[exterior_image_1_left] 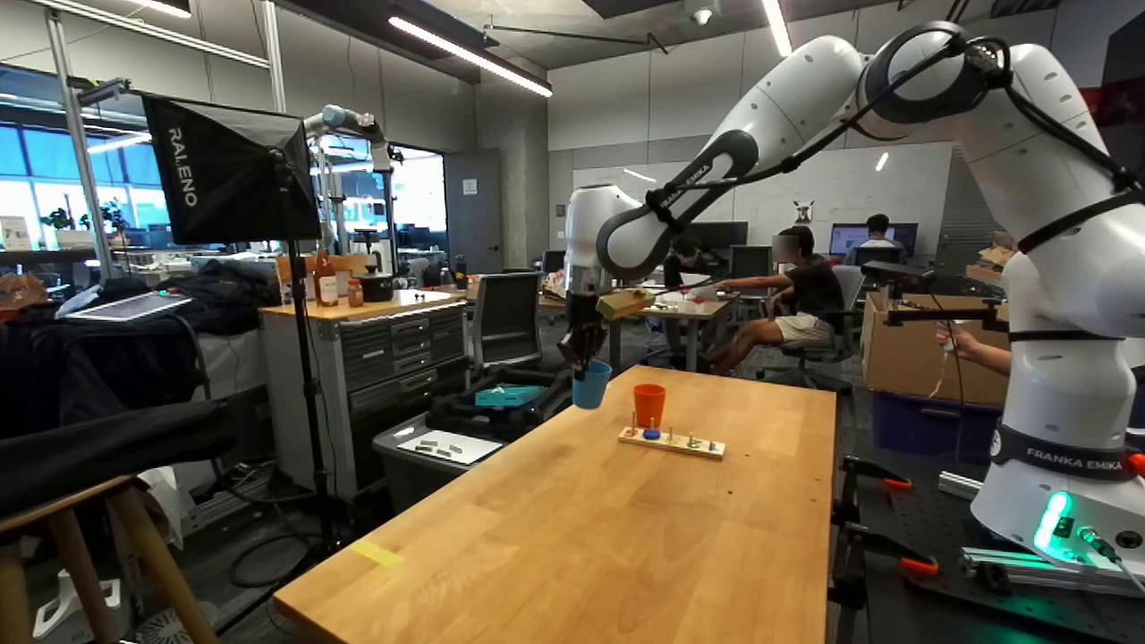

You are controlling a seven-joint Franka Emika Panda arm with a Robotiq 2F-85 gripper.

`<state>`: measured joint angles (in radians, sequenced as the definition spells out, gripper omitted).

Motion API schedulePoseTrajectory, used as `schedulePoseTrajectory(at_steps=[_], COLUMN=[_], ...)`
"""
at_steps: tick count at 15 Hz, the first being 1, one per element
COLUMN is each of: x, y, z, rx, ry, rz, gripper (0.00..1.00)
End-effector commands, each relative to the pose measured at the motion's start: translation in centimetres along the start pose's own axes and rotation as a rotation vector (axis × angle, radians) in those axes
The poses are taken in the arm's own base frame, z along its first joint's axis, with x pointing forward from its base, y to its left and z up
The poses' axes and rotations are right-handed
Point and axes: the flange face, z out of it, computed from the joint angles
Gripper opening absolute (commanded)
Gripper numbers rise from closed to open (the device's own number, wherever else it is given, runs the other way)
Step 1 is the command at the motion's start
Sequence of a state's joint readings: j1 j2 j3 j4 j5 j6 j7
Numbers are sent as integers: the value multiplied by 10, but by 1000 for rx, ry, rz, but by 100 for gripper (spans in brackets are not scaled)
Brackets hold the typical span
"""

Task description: Put the blue cup in the orange cup

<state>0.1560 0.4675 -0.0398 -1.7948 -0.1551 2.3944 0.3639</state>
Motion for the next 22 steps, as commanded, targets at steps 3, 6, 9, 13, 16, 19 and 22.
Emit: schedulePoseTrajectory(at_steps=[3, 6, 9, 13, 16, 19, 22], x=[36, 34, 24, 7, -6, -10, -1], y=[57, 97, 129, 150, 153, 151, 150], z=[-51, -42, -28, -10, 11, 24, 17], rx=[-69, -137, -206, -258, -259, -249, -240], ry=[62, 34, -18, -85, -131, -136, -121], rz=[120, 189, 238, 274, 290, 295, 312], gripper=[1, 1, 1, 1, 1, 1, 1])
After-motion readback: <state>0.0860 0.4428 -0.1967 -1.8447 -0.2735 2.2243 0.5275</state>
